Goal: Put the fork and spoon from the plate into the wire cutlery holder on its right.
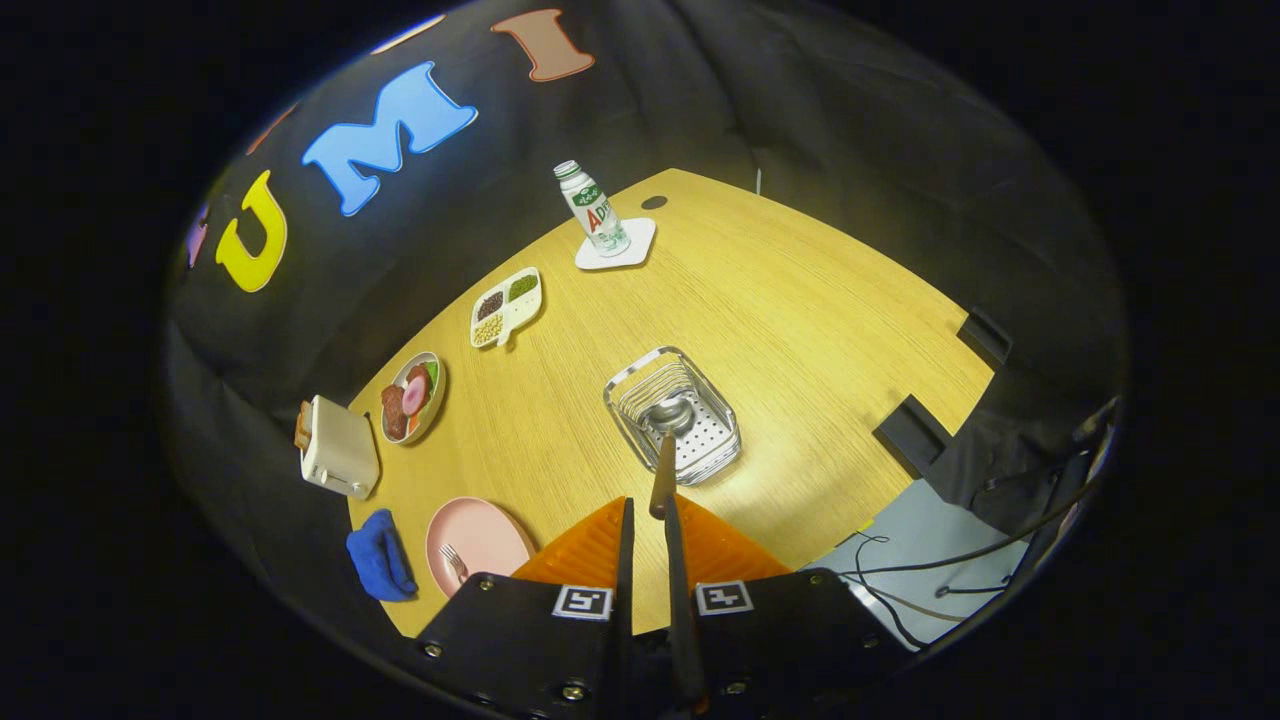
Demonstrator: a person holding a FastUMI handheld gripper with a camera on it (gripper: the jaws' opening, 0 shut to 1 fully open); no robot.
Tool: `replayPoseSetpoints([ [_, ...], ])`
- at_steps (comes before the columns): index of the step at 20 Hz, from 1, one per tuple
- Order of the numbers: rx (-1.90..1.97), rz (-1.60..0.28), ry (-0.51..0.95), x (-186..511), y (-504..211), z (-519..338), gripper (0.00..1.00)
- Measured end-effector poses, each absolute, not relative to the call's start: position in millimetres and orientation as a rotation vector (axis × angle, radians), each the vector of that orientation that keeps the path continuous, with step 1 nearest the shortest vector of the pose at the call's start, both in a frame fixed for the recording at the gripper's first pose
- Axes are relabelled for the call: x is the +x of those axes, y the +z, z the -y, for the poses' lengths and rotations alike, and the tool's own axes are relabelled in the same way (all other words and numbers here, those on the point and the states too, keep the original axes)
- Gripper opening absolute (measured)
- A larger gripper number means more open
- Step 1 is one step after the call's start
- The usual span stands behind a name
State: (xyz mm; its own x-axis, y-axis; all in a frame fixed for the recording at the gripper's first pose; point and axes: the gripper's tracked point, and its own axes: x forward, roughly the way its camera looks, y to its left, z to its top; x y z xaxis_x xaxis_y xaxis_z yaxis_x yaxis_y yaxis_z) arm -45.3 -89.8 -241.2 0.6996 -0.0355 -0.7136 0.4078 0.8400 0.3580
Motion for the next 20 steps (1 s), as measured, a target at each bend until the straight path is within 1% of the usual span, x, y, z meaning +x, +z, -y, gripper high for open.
replayPoseSetpoints([
  [10,0.471,-0.812,-0.150,-32,-250,31,0.16],
  [20,0.316,-0.912,0.079,-10,-265,-74,0.16],
])
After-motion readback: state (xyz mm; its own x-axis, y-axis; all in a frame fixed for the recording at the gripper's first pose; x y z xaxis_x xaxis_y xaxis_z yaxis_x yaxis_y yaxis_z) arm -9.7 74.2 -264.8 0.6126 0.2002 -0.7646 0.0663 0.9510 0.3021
